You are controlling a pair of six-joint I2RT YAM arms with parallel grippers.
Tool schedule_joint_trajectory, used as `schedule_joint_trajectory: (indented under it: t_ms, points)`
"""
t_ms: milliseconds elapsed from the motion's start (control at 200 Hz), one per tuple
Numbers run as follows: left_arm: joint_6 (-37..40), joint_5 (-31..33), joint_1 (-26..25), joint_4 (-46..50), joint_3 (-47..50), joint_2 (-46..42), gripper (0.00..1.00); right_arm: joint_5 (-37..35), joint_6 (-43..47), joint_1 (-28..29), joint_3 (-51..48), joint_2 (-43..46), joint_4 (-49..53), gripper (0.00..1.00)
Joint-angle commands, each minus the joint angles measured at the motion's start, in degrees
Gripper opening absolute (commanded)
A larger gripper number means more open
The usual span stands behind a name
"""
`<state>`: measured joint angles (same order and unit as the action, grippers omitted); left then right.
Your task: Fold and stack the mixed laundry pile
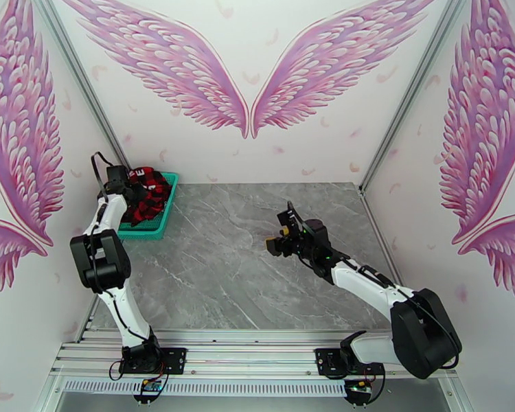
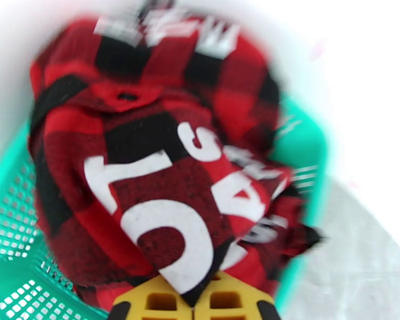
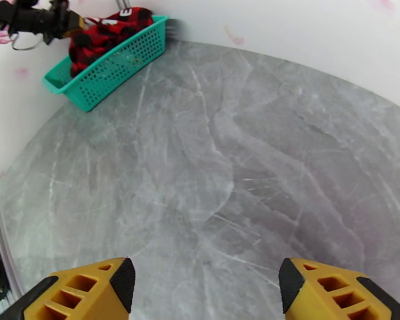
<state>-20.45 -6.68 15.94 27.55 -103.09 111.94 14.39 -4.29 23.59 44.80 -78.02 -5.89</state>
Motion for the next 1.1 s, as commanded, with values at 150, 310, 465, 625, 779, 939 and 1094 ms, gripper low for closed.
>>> schedule_joint_trajectory:
  t_ms: [150, 310, 465, 625, 779, 939, 1094]
  points:
    - [6.0, -18.0, -7.8, -0.1, -14.7, -14.8, 0.0, -11.7, -7.3, 0.3, 9.8, 1.9, 8.9, 0.82]
    - [12.8, -21.3, -20.7, 5.2, -24.1, -16.4, 0.0, -16.5, -11.4, 0.3, 15.1, 1.9, 14.8, 0.84]
    - [15.2, -17.8, -30.1, 5.3, -26.0, -16.2, 0.0, -17.3, -12.5, 0.2, 17.7, 2.0, 18.8, 0.84]
    - [14.3, -10.5, -33.3, 2.9, -20.9, -15.7, 0.0, -16.7, -13.4, 0.2, 17.4, 2.8, 20.8, 0.85]
    - [12.7, -6.2, -33.3, 0.8, -14.2, -15.3, 0.0, -12.7, -13.2, 0.2, 17.9, 2.0, 22.8, 0.84]
    - [11.6, -8.1, -33.3, 0.2, -11.2, -15.4, 0.0, -9.7, -10.0, 0.2, 18.1, 2.3, 23.3, 0.84]
    - [11.5, -11.0, -33.3, 0.7, -10.3, -15.4, 0.0, 3.6, -4.2, 0.4, 17.4, 3.3, 16.7, 0.95]
